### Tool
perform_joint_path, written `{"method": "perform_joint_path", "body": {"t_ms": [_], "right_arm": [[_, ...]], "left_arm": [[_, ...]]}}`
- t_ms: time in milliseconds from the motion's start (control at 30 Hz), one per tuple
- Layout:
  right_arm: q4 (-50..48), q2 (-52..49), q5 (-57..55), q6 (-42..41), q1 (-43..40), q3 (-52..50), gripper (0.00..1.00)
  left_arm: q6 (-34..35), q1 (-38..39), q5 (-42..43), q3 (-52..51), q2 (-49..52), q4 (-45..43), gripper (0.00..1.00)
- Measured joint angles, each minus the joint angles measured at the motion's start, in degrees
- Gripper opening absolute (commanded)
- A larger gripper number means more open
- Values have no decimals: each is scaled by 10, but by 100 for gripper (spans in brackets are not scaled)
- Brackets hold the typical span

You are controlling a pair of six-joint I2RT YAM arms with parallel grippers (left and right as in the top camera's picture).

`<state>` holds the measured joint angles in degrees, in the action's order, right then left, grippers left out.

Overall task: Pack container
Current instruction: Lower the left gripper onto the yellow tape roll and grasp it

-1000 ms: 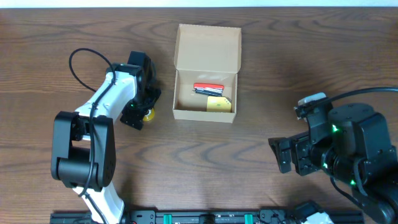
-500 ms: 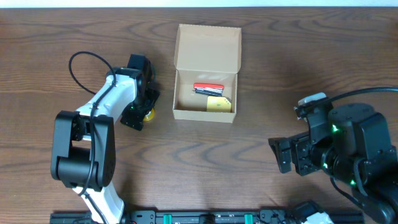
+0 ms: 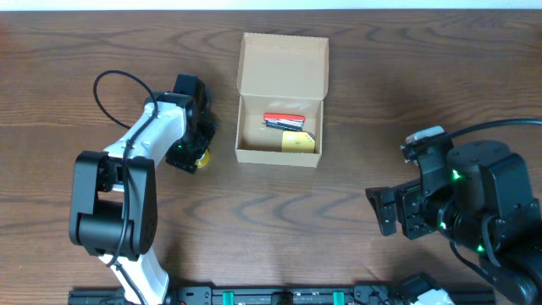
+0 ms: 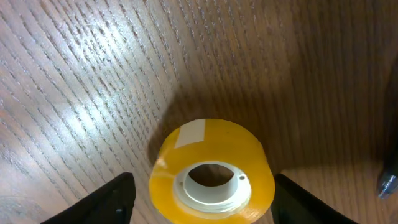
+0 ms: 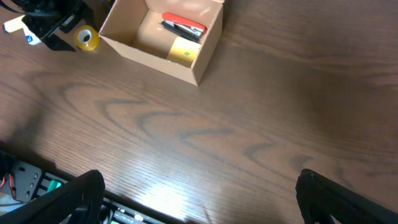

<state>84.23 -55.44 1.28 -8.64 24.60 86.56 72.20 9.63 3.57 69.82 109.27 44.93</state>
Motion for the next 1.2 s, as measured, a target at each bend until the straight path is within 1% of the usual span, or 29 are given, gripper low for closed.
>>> {"method": "perform_joint_path", "body": {"t_ms": [33, 200, 233, 300, 433, 600, 867, 1000, 1200], "right_arm": [[0, 0, 0, 0, 0, 0, 99], [0, 0, 0, 0, 0, 0, 99], [0, 0, 0, 0, 0, 0, 99], [0, 0, 0, 0, 0, 0, 99], [0, 0, 0, 0, 0, 0, 99], [0, 0, 0, 0, 0, 0, 99], [0, 0, 0, 0, 0, 0, 99], [0, 0, 0, 0, 0, 0, 99], [0, 0, 0, 0, 0, 0, 99]], "left_arm": [[0, 0, 0, 0, 0, 0, 64], [0, 0, -2, 0, 0, 0, 64], [0, 0, -2, 0, 0, 0, 65], [0, 0, -2, 0, 0, 0, 75], [5, 0, -2, 0, 0, 0, 76], [5, 0, -2, 0, 0, 0, 76], [5, 0, -2, -27, 0, -29, 75], [6, 0, -2, -27, 0, -30, 71], [15, 0, -2, -32, 0, -42, 68]]}}
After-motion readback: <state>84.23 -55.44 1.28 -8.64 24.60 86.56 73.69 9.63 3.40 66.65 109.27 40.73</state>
